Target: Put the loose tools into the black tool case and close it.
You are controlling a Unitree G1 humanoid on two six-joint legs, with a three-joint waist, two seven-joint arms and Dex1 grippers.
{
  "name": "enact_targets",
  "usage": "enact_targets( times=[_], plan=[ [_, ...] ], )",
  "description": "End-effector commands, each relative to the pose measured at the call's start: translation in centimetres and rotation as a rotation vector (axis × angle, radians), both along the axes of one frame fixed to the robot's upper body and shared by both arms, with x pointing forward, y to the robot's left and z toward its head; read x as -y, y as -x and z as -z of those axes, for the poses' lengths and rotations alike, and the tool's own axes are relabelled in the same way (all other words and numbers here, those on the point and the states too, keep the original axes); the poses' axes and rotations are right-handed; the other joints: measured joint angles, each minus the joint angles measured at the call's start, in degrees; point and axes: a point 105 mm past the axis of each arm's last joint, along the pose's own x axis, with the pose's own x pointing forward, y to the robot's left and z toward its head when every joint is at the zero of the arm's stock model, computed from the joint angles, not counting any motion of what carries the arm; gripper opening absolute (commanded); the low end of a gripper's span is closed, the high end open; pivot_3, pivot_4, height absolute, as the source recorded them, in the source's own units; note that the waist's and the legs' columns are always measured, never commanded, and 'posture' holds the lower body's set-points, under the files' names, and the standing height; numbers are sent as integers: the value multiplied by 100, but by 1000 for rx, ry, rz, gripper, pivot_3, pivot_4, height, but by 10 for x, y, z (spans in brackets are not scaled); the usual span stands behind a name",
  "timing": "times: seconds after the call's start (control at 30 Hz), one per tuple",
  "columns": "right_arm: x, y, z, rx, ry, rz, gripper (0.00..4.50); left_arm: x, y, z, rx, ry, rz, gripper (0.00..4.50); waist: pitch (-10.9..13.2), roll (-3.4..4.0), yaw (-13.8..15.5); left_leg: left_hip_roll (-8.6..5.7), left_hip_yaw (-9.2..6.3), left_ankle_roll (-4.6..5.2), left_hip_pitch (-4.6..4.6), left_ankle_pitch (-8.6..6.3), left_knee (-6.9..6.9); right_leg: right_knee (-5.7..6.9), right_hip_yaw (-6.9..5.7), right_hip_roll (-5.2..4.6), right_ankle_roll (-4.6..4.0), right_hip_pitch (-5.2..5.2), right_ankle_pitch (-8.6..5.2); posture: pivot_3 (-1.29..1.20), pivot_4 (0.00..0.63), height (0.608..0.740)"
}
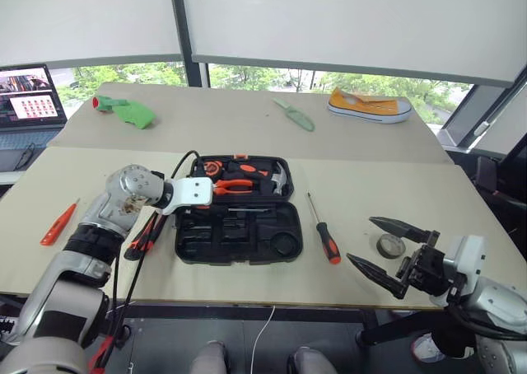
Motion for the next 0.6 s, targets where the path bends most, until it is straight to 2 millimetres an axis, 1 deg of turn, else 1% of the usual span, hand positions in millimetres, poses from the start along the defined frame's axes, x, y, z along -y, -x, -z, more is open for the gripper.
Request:
enact_targets(
  times=[0.03,0.1,0.17,0.23,0.3,0.37,0.4,0.43,0.47,0.6],
  plan=[
    [-3,3,-12,65,10,-14,4500,6,-1,1,0,30,18,1882,-1,2,7,0,0,3,0,2,0,1,0,0,0,1,0,0,150,740],
    [-3,3,-12,61,10,-16,4500,13,-2,-8,36,105,39,2407,-3,7,20,-2,0,7,0,5,1,1,0,-1,2,1,1,0,150,740],
    [-2,4,-12,54,12,-17,4500,16,-3,-18,61,194,45,3073,-2,13,51,-5,-5,11,0,8,10,0,-1,-1,4,17,2,0,150,740],
    [-2,5,-11,39,11,-16,4500,14,-1,-29,55,301,46,3073,-2,12,45,-4,-7,12,-8,7,29,0,-1,-1,8,16,4,0,150,740],
    [-1,6,-9,31,10,-14,4500,10,-3,-38,46,400,8,3073,-1,11,17,-4,-7,16,-15,5,37,-1,0,-1,12,15,7,0,150,740],
    [-1,7,-8,24,7,-11,4500,6,-6,-40,27,481,-47,3073,-1,12,13,-4,-8,17,-16,4,38,-1,0,-1,12,16,8,0,150,740],
    [-2,7,-7,23,6,-10,4500,4,-7,-39,18,510,-74,2543,-1,12,11,-4,-9,17,-15,4,38,-1,-1,-1,12,17,8,0,150,740],
    [-2,7,-7,22,3,-8,4500,4,-7,-36,-6,529,-90,2441,-1,12,11,-4,-10,17,-15,4,38,0,-1,0,12,17,8,0,150,740],
    [-3,7,-6,21,1,-7,4500,5,-8,-32,-19,542,-113,2000,-1,12,11,-4,-10,17,-15,4,38,1,-1,0,12,17,8,0,150,740],
    [-3,6,-6,21,-3,-2,4500,17,-4,-15,-90,539,-131,628,-1,12,12,-5,-11,17,-13,4,42,-1,-1,0,15,23,8,0,150,740]
  ],
)
